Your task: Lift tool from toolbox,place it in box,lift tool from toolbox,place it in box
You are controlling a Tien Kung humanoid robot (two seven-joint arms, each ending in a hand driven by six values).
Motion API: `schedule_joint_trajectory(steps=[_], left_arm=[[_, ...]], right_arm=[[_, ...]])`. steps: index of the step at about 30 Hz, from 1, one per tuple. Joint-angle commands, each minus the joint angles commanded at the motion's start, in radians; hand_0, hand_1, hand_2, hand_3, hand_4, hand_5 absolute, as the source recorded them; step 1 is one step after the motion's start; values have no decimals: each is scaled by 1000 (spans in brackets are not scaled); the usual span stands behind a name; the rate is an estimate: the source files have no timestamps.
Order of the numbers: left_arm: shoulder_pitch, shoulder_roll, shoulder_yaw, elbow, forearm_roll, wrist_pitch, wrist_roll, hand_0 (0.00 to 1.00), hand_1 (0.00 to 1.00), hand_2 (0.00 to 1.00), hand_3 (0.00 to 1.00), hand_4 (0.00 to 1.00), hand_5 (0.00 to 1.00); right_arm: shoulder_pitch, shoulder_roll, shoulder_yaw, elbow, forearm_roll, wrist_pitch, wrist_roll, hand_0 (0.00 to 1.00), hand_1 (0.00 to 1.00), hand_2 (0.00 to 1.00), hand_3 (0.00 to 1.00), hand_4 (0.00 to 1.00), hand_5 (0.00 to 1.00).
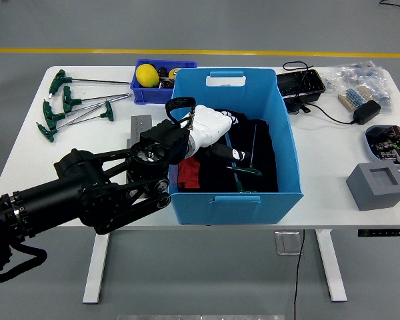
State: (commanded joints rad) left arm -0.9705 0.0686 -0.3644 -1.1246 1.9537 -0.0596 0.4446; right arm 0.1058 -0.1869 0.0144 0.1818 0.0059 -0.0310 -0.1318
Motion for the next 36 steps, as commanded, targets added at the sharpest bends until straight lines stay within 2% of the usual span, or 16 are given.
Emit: schedule_joint_trajectory(steps=[3,4,9,10,13,15,16,18,22,23,27,28,29,34,35,36], left_arm=[[16,22,-36,-31,26,53,-34,523,700,962,866,883,998],[19,26,-44,-38,30,63,-41,635,752,937,868,882,994],[63,79,-136,-109,23,158,-95,635,752,937,868,882,994],[74,88,-158,-117,19,181,-103,902,903,998,873,870,900],[110,114,-229,-132,11,239,-137,902,903,998,873,870,900],[129,129,-272,-135,6,278,-158,902,903,998,873,870,900],[141,147,-296,-134,10,310,-182,998,998,998,938,869,770],[152,171,-323,-125,17,354,-221,998,998,998,938,869,770],[180,229,-394,-90,44,391,-277,998,998,998,938,869,770],[185,237,-406,-85,47,394,-281,961,998,998,979,891,438],[238,275,-496,-60,95,417,-322,961,998,998,979,891,438],[253,281,-516,-57,104,422,-330,961,998,998,979,891,438],[262,285,-529,-56,107,425,-334,960,998,998,995,928,343],[350,295,-620,-69,107,447,-360,960,998,998,995,928,343],[371,285,-643,-72,106,462,-355,894,998,998,994,817,178],[389,275,-661,-74,108,477,-348,894,998,998,994,817,178]], right_arm=[[0,1,5,0,0,1,0,559,643,767,640,790,745],[0,0,6,0,-1,1,0,558,644,767,640,790,744],[0,0,31,-2,-22,4,-3,558,644,767,640,790,744],[-1,0,58,-2,-50,4,-8,557,644,767,640,790,744],[-2,1,120,-2,-109,4,-16,557,644,767,640,790,744],[-3,0,84,-2,-74,4,-7,557,644,767,640,790,744],[-4,0,57,-1,-46,4,-1,557,644,768,640,790,744],[-6,-1,53,-1,-38,4,1,557,644,768,640,790,744],[-9,1,74,-2,-51,3,-1,557,644,768,640,790,744],[-9,2,85,-2,-60,3,-2,557,644,767,640,790,744],[-14,6,178,-2,-148,4,-19,557,644,767,640,790,744],[-15,7,187,-2,-157,5,-20,557,644,767,640,790,744],[-15,7,193,-2,-163,5,-21,557,644,767,642,790,744],[-19,11,226,-2,-194,4,-27,557,644,767,642,790,744],[-21,12,231,-2,-196,3,-27,557,644,767,641,790,745],[-23,13,238,-2,-201,2,-27,557,644,767,641,790,745]])
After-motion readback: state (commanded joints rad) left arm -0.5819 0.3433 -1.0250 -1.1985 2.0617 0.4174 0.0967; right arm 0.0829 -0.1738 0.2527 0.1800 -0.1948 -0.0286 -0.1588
